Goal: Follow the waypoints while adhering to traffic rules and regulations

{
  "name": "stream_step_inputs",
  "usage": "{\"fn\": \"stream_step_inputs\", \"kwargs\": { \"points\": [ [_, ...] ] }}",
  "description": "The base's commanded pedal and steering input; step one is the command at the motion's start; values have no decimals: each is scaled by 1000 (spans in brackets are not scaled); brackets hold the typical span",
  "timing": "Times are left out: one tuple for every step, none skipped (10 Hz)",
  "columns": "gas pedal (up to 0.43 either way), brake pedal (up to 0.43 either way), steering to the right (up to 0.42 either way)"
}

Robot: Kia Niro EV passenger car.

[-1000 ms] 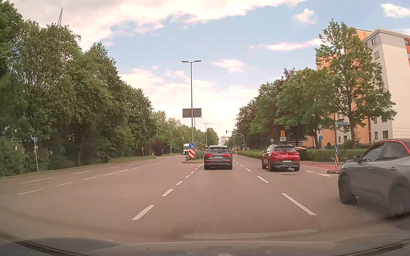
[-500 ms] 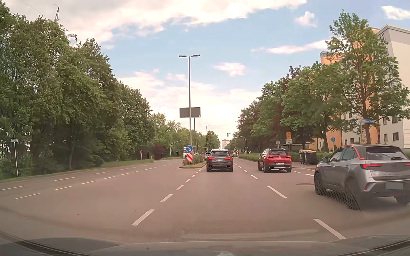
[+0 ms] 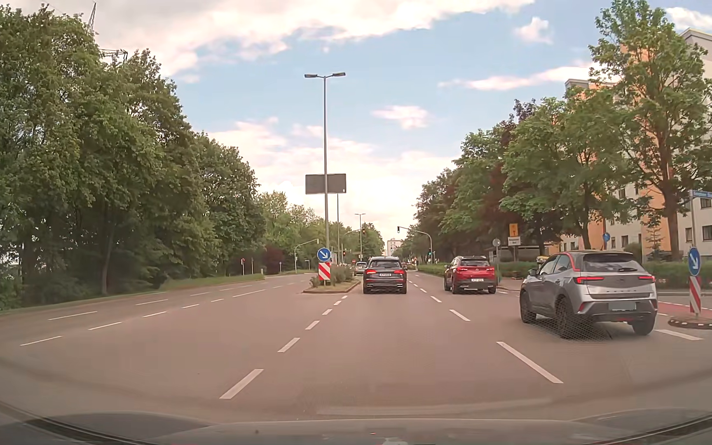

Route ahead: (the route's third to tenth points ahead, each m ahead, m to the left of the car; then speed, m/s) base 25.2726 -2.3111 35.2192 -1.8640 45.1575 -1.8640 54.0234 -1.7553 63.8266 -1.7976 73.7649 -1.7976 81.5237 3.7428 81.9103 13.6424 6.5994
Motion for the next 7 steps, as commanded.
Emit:
{"fn": "stream_step_inputs", "kwargs": {
  "points": [
    [157, 24, -5],
    [157, 18, -2],
    [157, 18, -1],
    [157, 18, -1],
    [157, 18, -1],
    [157, 18, -1],
    [157, 18, -1]
  ]
}}
